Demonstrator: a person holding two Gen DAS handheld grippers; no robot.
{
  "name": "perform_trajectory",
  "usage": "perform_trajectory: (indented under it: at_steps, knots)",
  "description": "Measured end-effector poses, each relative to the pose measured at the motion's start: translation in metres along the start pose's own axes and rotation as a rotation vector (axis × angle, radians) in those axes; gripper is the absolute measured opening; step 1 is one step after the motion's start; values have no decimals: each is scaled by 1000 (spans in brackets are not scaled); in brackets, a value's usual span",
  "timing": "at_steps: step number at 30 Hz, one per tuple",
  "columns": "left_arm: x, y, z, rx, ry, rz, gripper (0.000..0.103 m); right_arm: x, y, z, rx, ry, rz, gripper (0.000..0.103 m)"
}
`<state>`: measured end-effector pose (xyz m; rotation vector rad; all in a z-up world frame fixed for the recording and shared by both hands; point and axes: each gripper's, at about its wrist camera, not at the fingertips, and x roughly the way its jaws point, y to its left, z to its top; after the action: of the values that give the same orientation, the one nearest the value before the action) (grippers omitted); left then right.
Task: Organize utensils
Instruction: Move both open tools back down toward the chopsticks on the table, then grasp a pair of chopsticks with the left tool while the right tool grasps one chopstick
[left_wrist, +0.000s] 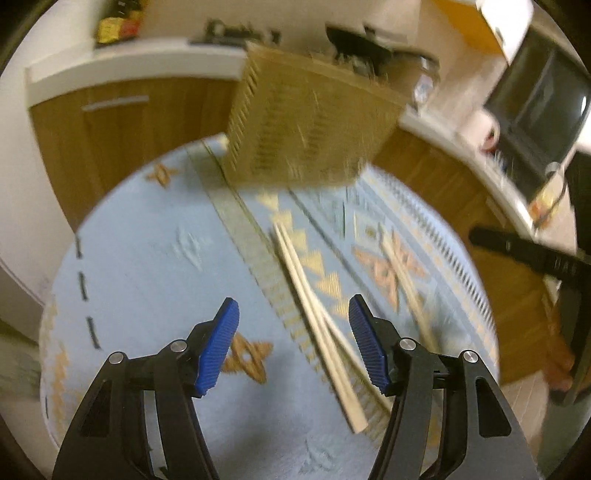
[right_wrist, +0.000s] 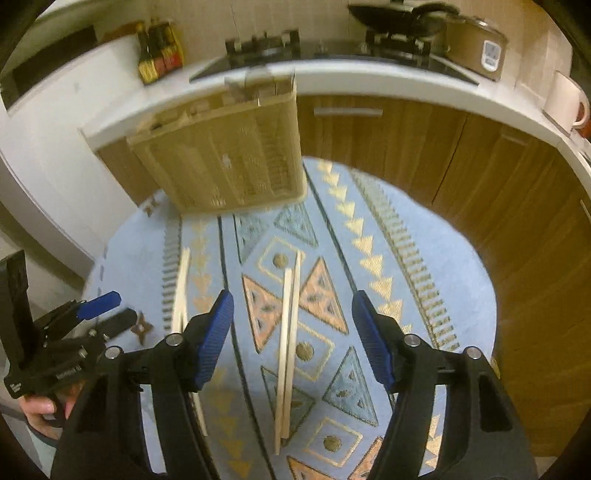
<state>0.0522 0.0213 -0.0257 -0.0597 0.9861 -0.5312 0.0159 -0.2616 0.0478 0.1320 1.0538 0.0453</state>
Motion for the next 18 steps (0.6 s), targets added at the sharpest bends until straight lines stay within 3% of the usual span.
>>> perform_trajectory:
  at_steps: [1, 2, 3, 6, 9, 12, 14, 15, 18]
  knots:
    - [7, -4, -2, 19, 27, 15, 59, 7, -1, 0, 4, 22, 3, 49]
    - [17, -9, -5, 49, 64, 39, 59, 16, -6, 0, 31, 51, 17, 36]
    - [23, -12, -6, 67, 82, 52, 59, 24, -11, 0, 56, 83, 35, 30]
    - [38, -19, -9, 101, 120, 84, 50, 45, -20, 1, 91, 147, 64, 30]
    - [42, -32, -12, 163, 112, 158, 48, 64, -11, 2, 41, 192, 50, 30]
    - [46, -43, -13, 236, 112, 232, 37, 80, -3, 3, 3, 217, 27, 30]
    - [46, -45, -14, 252, 111, 249, 35, 87, 1, 3, -24, 229, 21, 29]
    - [46, -45, -13, 256, 108, 249, 34, 91, 2, 3, -32, 233, 19, 21]
    - [45, -41, -10, 255, 105, 262, 19, 98, 2, 0, -55, 260, 16, 10]
